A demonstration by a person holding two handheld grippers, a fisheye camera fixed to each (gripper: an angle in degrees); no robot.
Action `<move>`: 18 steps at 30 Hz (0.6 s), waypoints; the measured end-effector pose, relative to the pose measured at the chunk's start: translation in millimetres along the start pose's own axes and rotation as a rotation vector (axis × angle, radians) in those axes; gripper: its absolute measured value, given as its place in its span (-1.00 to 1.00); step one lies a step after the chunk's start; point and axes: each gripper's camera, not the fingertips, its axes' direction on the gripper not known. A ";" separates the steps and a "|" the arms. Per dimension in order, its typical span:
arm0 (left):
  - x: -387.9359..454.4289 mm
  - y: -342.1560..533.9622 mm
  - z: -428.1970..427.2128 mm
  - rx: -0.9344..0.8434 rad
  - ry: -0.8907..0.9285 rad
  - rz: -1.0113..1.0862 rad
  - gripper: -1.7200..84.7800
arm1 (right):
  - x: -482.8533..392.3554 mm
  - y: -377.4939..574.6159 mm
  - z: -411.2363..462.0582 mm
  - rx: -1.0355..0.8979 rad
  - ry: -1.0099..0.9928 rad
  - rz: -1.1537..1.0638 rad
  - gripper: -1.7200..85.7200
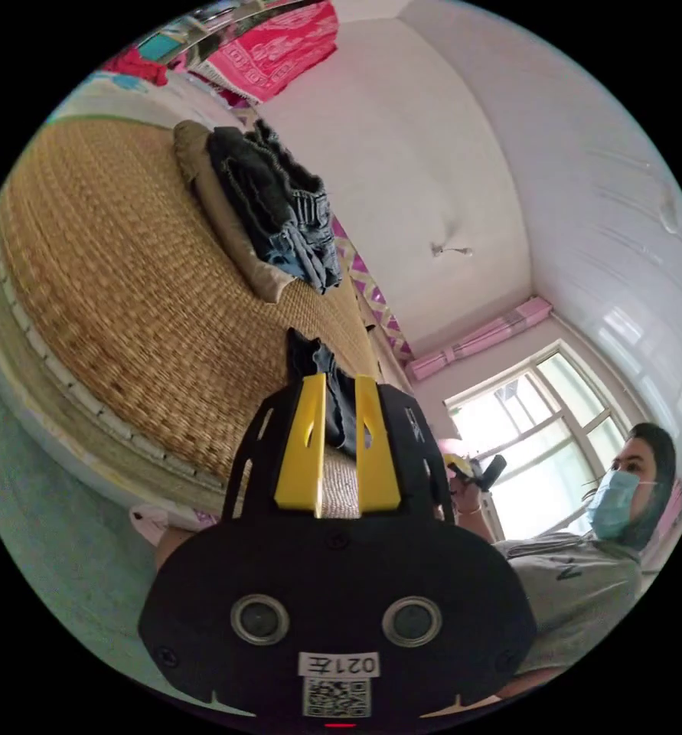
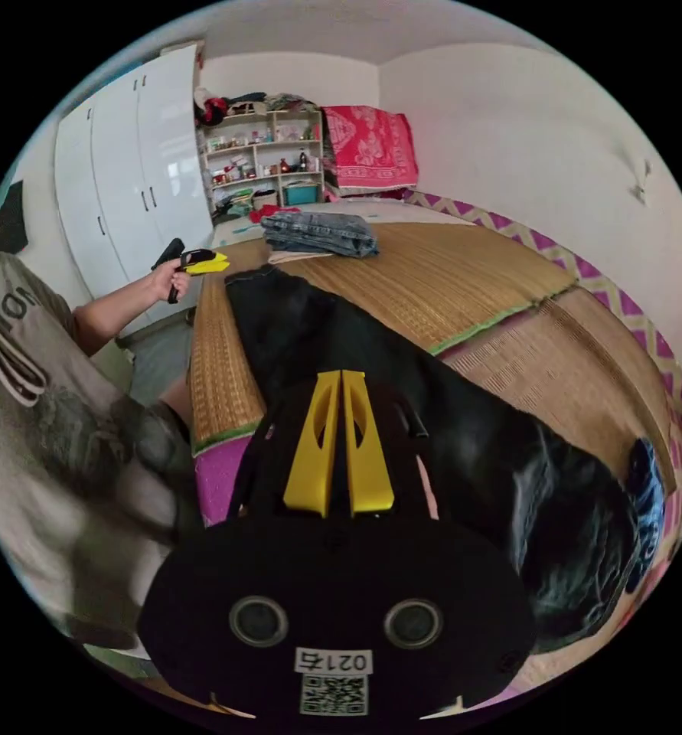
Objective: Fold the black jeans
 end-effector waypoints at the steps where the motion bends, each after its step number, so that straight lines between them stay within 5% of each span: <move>1: 18.4 0.7 2.6 -0.015 -0.042 0.049 -0.81 | -1.3 -13.9 10.0 -0.008 -0.003 -0.032 -0.90; 6: 103.4 -12.9 39.0 -0.128 -0.220 0.316 -0.78 | 12.2 -133.1 92.8 -0.117 -0.054 -0.286 -0.84; 13: 235.0 -43.0 175.5 -0.417 -0.452 0.982 -0.69 | 94.0 -208.8 165.5 -0.357 -0.100 -0.433 -0.78; 18: 242.2 -83.2 266.0 -0.664 -0.432 1.034 -0.69 | 173.7 -229.9 179.7 -0.377 -0.355 -0.338 -0.81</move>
